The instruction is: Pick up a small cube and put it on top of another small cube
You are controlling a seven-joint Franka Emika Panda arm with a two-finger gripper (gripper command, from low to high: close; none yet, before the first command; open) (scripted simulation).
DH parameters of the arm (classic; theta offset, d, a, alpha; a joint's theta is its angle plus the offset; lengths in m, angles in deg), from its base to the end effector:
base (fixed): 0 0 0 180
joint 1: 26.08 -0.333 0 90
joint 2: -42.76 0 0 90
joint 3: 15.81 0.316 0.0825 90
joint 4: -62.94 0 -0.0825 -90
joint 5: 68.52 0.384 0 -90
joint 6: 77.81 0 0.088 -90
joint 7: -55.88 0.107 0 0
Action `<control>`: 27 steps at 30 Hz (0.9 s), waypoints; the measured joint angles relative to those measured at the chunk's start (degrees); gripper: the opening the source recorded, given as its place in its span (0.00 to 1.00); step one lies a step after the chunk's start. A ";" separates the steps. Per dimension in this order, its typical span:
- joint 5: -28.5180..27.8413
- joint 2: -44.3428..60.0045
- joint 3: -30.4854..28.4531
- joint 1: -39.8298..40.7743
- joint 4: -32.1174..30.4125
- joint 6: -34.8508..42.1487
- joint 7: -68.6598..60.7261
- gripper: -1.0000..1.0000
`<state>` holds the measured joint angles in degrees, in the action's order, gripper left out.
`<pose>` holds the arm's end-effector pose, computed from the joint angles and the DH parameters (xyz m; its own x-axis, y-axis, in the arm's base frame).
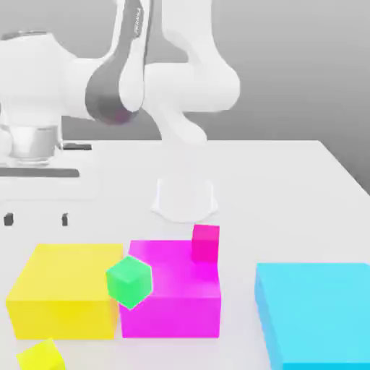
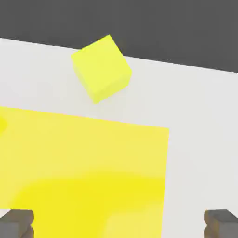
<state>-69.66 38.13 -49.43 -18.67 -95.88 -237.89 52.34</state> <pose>0.3020 -0.2554 0.2422 0.8000 -0.5929 0.0919 -0.5929 -0.8047 -0.0307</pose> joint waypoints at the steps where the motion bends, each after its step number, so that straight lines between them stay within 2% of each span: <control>1: 1.54 2.26 -0.71 2.10 -1.31 -1.39 -3.55 0.50; 3: 6.53 6.66 0.35 4.24 -2.83 -4.09 -10.49 0.50; 4: 9.70 8.72 2.71 5.84 -2.76 -5.42 -13.33 0.50; 7: 19.96 14.53 11.37 12.20 -1.57 -9.25 -21.44 0.50; 10: 27.77 19.92 21.14 20.17 -0.09 -13.22 -27.45 0.50; 11: 28.90 21.33 24.00 22.77 0.24 -14.42 -28.38 0.00; 18: 29.12 21.52 24.56 23.28 0.29 -14.46 -28.53 0.00; 20: 25.36 18.88 20.33 19.92 -0.46 -12.50 -25.65 0.00; 23: 16.03 13.55 13.36 15.18 -1.96 -8.86 -18.64 0.00; 26: 6.21 7.97 10.08 14.59 -3.24 -4.90 -11.50 0.00; 27: 5.17 8.29 9.35 15.55 -2.20 -3.56 -11.95 0.00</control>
<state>-64.48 46.42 -40.07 -3.12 -98.08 -241.46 40.39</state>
